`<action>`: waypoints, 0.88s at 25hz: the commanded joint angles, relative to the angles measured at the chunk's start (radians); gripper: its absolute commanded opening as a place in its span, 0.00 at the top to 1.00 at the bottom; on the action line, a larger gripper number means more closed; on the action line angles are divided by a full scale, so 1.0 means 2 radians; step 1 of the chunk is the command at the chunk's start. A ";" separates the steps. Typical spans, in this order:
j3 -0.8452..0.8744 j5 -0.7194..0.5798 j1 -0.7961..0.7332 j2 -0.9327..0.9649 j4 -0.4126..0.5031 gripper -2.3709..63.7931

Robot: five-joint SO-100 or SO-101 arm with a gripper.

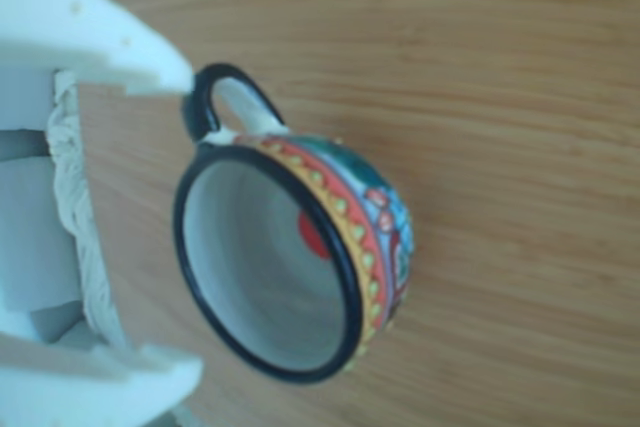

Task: Grasp a red cap and put it in the cup.

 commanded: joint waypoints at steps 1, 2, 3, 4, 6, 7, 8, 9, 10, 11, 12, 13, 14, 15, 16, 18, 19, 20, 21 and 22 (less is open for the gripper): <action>0.001 0.001 -0.001 0.028 0.035 0.49; 0.003 0.001 -0.001 0.028 0.035 0.49; 0.003 0.002 0.000 0.028 0.035 0.50; 0.003 0.002 0.001 0.028 0.035 0.50; 0.003 0.002 0.000 0.028 0.035 0.50; 0.003 0.002 0.000 0.028 0.035 0.50; 0.003 0.002 0.000 0.028 0.035 0.49; 0.003 0.002 0.000 0.028 0.035 0.49; 0.003 0.002 0.002 0.028 0.035 0.49; 0.003 0.002 0.002 0.028 0.035 0.49; 0.003 0.002 0.002 0.027 0.035 0.49; 0.003 0.002 0.002 0.027 0.035 0.49; 0.003 0.002 0.002 0.027 0.035 0.49; 0.003 0.002 0.002 0.027 0.035 0.49; 0.003 0.002 0.002 0.027 0.034 0.49; 0.003 0.002 0.003 0.027 0.034 0.49; 0.003 0.002 0.004 0.027 0.034 0.49; 0.003 0.002 0.004 0.027 0.034 0.49; 0.003 0.002 0.005 0.027 0.034 0.49; 0.003 0.002 0.005 0.026 0.034 0.49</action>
